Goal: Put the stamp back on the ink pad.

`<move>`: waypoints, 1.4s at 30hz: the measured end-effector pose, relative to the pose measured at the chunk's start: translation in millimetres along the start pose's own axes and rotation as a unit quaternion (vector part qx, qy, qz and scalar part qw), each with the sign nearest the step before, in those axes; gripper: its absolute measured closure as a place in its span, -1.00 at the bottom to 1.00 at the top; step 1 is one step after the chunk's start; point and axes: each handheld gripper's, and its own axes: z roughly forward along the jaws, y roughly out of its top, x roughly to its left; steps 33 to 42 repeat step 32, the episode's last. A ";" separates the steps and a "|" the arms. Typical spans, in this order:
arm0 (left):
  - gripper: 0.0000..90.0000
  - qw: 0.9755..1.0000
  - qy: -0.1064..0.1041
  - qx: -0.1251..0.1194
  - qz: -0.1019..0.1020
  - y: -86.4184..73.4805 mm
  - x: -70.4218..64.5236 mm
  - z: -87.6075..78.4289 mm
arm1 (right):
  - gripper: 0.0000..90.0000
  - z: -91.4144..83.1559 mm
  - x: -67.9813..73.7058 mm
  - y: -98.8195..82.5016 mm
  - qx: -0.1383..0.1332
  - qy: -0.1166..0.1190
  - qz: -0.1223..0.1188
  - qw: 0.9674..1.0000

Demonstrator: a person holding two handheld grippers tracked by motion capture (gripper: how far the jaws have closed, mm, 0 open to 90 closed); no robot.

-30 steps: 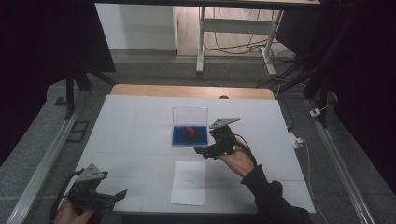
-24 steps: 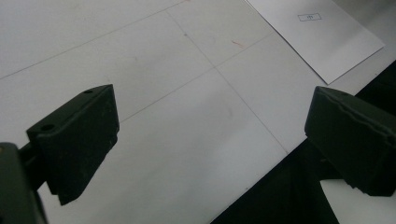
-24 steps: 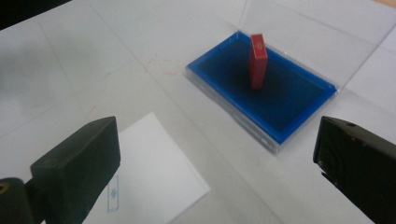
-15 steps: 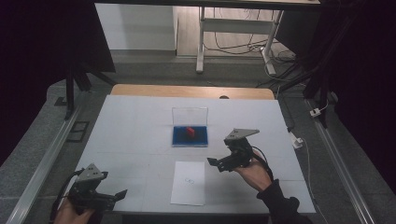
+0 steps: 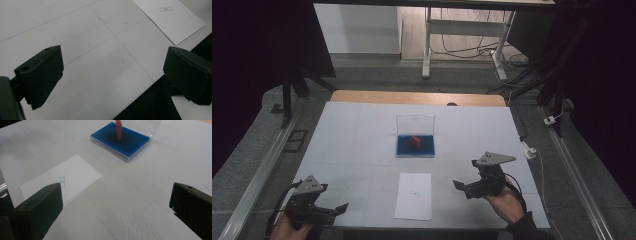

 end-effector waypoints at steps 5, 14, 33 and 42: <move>-0.92 1.000 0.000 0.000 0.000 0.0 0.0 0.0 | -1.00 -18.4 -0.8 -14.6 -0.003 -0.025 0.016 1.000; -0.92 1.000 0.000 0.000 -0.002 0.1 0.2 0.1 | -1.00 -53.5 -4.5 -42.6 0.004 -0.068 0.053 0.996; -0.92 1.000 0.000 0.001 -0.004 0.4 0.5 0.4 | -1.00 -81.5 -2.3 -67.8 0.044 -0.108 0.099 0.988; -0.92 1.000 0.000 0.001 -0.004 0.4 0.5 0.4 | -1.00 -81.5 -2.3 -67.8 0.044 -0.108 0.099 0.988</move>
